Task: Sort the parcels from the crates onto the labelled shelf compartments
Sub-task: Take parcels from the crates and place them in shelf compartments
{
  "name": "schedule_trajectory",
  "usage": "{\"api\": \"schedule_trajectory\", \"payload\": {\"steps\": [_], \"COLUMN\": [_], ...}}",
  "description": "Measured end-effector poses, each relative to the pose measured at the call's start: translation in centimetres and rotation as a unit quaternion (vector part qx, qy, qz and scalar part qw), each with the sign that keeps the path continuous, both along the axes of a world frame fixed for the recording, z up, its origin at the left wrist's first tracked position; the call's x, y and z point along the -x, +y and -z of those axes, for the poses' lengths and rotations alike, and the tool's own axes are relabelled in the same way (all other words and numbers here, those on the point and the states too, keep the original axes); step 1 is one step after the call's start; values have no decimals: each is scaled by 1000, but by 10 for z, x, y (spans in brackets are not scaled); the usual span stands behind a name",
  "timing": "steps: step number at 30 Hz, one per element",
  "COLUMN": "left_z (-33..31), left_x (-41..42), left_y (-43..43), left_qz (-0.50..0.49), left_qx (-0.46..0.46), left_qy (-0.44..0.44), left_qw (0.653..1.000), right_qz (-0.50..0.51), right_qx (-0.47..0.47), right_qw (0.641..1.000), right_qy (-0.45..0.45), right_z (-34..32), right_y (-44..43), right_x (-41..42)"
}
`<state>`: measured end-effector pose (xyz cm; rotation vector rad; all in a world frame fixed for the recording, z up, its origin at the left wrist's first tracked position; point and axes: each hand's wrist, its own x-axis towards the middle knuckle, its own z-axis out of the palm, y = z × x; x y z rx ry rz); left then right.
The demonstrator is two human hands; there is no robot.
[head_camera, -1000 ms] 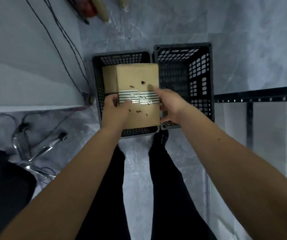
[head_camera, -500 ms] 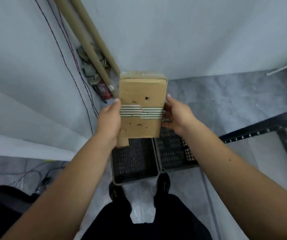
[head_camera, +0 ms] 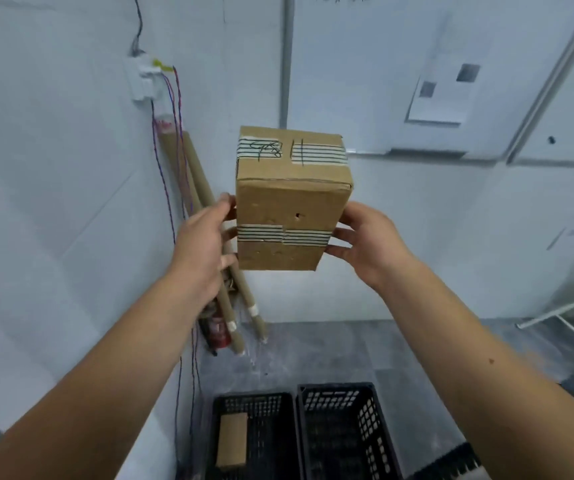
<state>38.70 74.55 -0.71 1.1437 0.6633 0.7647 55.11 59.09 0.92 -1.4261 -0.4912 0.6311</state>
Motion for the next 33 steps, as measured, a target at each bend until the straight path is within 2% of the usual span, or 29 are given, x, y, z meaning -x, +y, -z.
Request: {"api": "schedule_trajectory", "payload": {"steps": [5,8,14,21,28,33], "left_z": [-83,-128,-192,-216,-214,-211], "left_x": [-9,-9,-4,0,0,3], "left_y": [10,15,22,15,14,7], "left_qz": [-4,-44,-74,-43,-12,20], "left_qx": [-88,-159,-240,-265,-263,-259], "left_qy": [-35,-42,-72,-105,-132,-151], "left_qw": [995,985,965,958,956,954], "right_qz": [4,7,-19,-42,-33,-58], "right_qx": [-33,-44,-123,-174,-207,-220], "right_qw": [996,992,981,971,971,964], "right_qy": [-79,-115,-150,-157,-119,-135], "right_z": [-90,-136,-196,-222,-223,-219], "right_y": [3,2,-3,-13,-20,-23], "right_x": [-1,0,6,3,1,0]}}
